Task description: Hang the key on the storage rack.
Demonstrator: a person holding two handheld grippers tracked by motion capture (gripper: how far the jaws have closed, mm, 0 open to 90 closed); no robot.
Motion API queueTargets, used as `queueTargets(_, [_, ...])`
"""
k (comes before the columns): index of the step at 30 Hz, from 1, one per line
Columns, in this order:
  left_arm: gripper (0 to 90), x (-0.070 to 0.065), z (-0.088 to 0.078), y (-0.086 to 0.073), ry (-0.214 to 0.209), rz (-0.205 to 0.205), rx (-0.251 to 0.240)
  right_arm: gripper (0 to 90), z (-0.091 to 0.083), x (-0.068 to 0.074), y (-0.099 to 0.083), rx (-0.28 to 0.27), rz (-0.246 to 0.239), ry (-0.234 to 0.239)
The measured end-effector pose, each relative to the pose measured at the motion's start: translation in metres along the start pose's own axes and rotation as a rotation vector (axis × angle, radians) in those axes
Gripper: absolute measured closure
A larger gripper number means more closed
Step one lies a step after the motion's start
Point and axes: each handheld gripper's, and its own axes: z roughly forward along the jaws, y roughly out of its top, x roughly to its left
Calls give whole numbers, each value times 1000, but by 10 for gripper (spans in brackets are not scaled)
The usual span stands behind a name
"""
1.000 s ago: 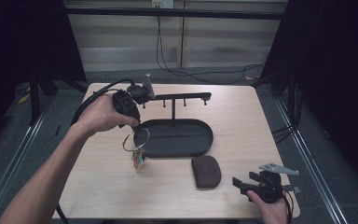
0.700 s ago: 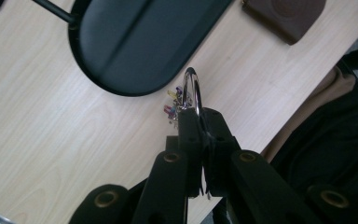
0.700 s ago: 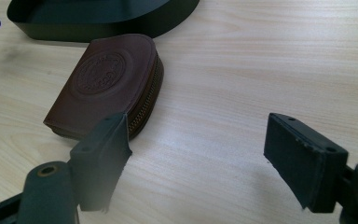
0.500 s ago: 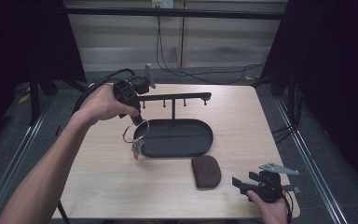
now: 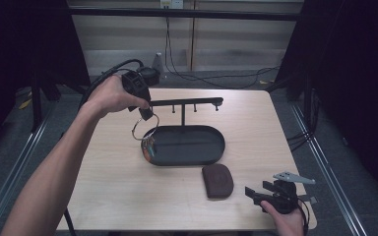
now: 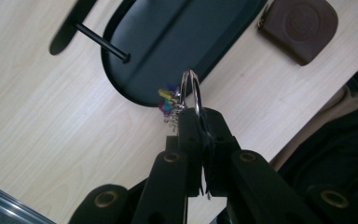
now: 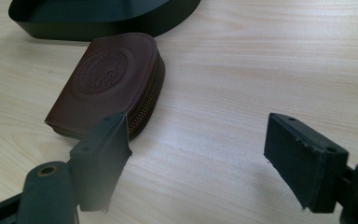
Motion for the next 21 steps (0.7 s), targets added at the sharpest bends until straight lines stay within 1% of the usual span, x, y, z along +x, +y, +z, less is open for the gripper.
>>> queueTargets(1, [878,0,0,1,7,-6,-4,220,0,0,0,-1,0,1])
queueTargets(4, [879,4,2,4,8,0,-1,220,0,0,0,-1,0,2])
queueTargets(5, [879,7,3,5,10,-13,-8,220,0,0,0,-1,0,3])
queueTargets(6, [879,9,4,6,-1,-15,-1,219,0,0,0,1,-2,2])
queueTargets(8, [879,11,6,9,15,-28,9,219,1,0,0,7,-5,-3])
queueTargets(9, [879,12,6,11,16,-28,13,218,1,0,0,11,-7,1])
queueTargets(10, [879,13,7,13,5,-26,3,218,2,0,0,11,-7,4])
queueTargets(11, [879,14,7,14,4,-26,3,218,2,1,0,12,-6,1])
queueTargets(12, [879,14,8,16,13,-21,6,218,2,1,0,12,-6,3])
queueTargets(13, [879,14,8,17,20,-25,0,217,1,1,0,11,-8,3])
queueTargets(14, [879,15,9,18,13,-18,3,217,1,0,0,9,-8,4])
queueTargets(16, [878,15,9,19,47,-21,-11,217,1,0,0,8,-8,4])
queueTargets(17, [879,18,11,20,46,-19,-14,217,1,0,0,11,-7,6])
queueTargets(21, [879,24,14,18,62,-44,-11,217,2,1,0,16,-8,4])
